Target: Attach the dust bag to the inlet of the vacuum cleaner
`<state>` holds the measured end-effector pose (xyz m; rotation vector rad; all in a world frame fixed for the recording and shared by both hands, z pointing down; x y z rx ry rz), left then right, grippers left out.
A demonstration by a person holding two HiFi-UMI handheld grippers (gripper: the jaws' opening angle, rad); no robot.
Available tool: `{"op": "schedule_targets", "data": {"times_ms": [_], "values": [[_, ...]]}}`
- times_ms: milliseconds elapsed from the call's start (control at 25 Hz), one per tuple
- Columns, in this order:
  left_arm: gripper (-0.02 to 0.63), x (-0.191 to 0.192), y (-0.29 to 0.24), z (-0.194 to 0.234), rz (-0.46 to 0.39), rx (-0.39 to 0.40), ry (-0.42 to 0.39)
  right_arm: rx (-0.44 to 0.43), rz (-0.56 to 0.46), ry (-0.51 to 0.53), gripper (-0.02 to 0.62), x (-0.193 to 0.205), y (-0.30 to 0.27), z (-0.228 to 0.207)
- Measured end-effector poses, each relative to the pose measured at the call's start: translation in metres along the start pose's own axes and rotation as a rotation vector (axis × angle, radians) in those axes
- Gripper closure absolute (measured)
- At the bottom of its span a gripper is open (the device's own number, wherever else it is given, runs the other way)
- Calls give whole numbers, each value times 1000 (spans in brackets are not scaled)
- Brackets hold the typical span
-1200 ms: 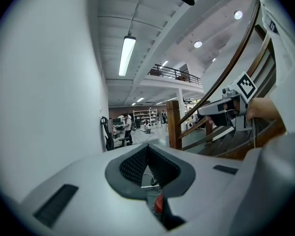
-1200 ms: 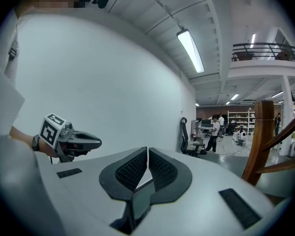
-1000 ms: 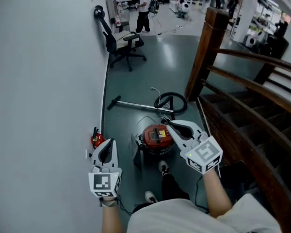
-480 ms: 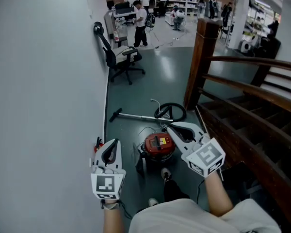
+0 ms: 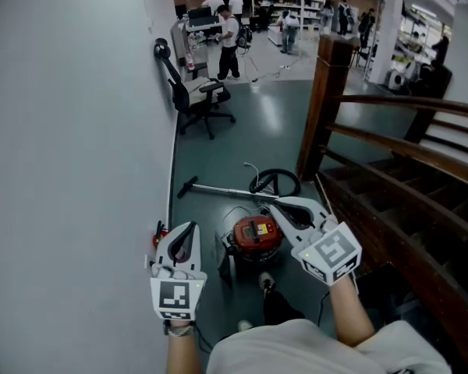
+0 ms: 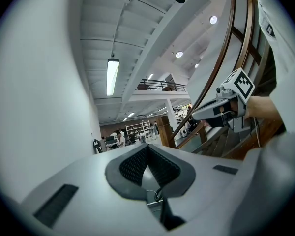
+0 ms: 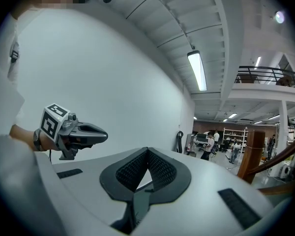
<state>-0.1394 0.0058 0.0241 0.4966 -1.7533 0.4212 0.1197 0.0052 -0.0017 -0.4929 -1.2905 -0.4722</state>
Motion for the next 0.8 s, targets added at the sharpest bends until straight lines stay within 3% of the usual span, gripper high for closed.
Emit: {"op": "schedule_targets", "data": {"times_ms": [800], "values": [[606,4,3,10,9,5,-19,0,12,17,568,3,-10,7]]}}
Point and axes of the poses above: the fingertips, and each gripper's own axes: y backward along the fingers, z to its left, x out of its underside, the point moved 9 cm from there along y, backward along the fingers, and after that the axes turned 1 degree about y, right-handed, at the moved point
